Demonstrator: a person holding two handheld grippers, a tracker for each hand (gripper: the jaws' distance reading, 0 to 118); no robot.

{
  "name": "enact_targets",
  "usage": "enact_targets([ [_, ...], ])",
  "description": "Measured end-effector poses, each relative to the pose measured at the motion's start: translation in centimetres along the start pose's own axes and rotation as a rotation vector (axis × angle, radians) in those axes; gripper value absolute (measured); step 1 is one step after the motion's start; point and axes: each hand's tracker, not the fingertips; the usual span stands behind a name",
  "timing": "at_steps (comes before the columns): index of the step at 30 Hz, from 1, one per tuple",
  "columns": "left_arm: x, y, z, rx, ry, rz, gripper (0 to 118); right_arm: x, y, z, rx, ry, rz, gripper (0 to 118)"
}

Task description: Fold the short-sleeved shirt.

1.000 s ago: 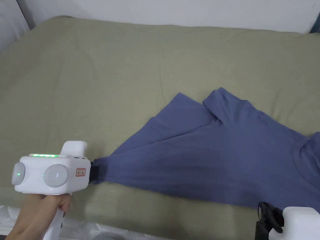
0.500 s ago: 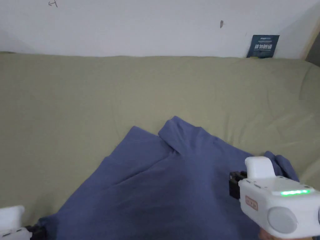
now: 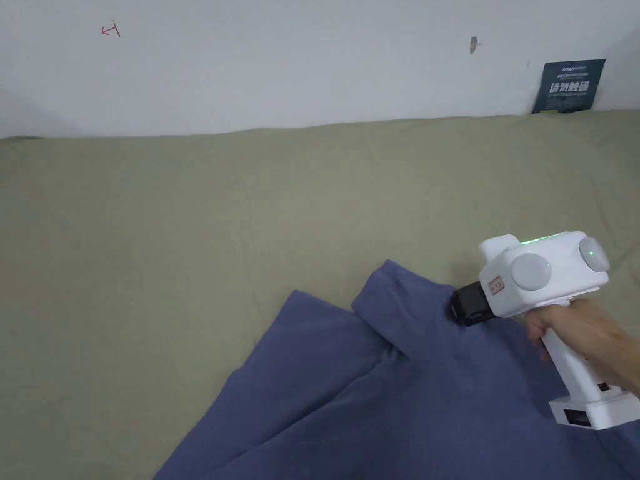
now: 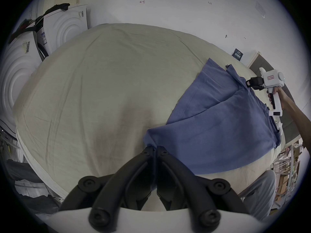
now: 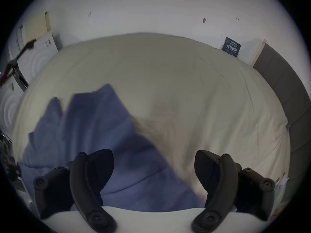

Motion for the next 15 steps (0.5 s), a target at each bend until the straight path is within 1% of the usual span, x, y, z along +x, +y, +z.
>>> enact_targets([
  [2, 0.3, 0.2, -0.1, -0.004, 0.003, -0.008, 2, 0.2, 0.1, -1.2, -0.042, 0.018, -0.005, 100],
  [3, 0.5, 0.2, -0.1, -0.005, 0.005, -0.011, 2, 0.1, -0.2, -1.3, -0.042, 0.047, -0.030, 99],
  [4, 0.1, 0.1, -0.2, -0.006, 0.003, -0.009, 2, 0.4, -0.1, -1.2, -0.028, 0.032, -0.045, 94],
  [5, 0.0, 0.1, -0.3, -0.009, 0.003, -0.012, 2, 0.2, -0.1, -0.9, -0.025, 0.028, -0.030, 83],
  [6, -0.1, 0.2, -0.4, -0.011, 0.005, -0.014, 2, 0.0, -0.2, -0.1, -0.007, 0.052, -0.010, 56],
  [7, -0.1, 0.2, -0.5, -0.014, 0.006, -0.014, 2, -0.4, -0.2, 0.8, 0.007, 0.067, -0.005, 14],
  [8, -0.4, 0.1, -0.5, -0.015, 0.006, -0.011, 2, -0.7, -0.3, 1.6, 0.021, 0.069, 0.004, 3],
  [9, -0.5, 0.1, -0.5, -0.016, 0.005, -0.011, 2, -0.8, -0.4, 2.2, 0.046, 0.046, 0.049, 3],
  [10, -0.5, 0.2, -0.5, -0.017, 0.007, -0.016, 2, -0.8, -0.6, 3.2, 0.076, 0.043, 0.075, 3],
  [12, -0.6, 0.1, -0.4, -0.019, 0.008, -0.007, 2, -0.4, -0.8, 5.3, 0.088, 0.069, 0.073, 3],
  [14, -0.6, 0.2, -0.2, -0.016, 0.015, -0.003, 2, 0.5, -0.6, 6.5, 0.151, 0.058, 0.084, 3],
  [15, -0.6, 0.2, 0.1, -0.004, 0.016, 0.011, 2, 1.1, -0.6, 8.0, 0.180, 0.055, 0.070, 3],
])
